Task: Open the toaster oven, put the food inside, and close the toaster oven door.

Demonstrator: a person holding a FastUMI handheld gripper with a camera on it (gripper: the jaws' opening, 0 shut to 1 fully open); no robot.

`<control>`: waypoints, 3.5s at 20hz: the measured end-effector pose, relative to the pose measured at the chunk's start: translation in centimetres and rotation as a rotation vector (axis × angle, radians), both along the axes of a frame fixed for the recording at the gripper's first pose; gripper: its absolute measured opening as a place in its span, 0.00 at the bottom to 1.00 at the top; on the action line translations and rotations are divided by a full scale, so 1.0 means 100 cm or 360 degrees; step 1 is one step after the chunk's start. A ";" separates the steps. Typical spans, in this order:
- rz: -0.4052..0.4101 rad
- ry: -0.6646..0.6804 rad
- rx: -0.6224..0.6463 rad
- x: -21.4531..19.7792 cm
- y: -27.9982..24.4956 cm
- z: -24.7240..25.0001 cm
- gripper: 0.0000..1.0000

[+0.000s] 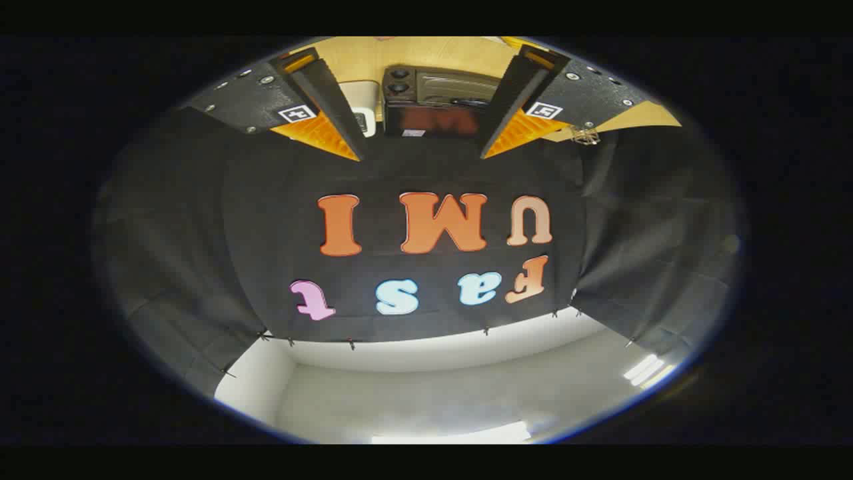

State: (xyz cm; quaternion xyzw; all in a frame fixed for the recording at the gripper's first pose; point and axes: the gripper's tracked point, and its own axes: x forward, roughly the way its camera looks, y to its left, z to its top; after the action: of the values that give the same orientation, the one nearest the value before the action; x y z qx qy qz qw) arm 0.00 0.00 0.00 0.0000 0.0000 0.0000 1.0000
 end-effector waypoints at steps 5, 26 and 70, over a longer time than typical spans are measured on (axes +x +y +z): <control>-0.0008 0.0005 -0.0012 0.002 -0.002 -0.008 0.98; 0.0114 0.0247 0.0130 0.054 0.061 -0.101 0.98; 0.0375 0.0683 -0.0043 0.004 0.145 -0.261 0.81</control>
State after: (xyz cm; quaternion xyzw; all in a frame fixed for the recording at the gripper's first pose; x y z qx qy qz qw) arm 0.40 14.46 -26.12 -0.0135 0.2123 0.1166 0.9701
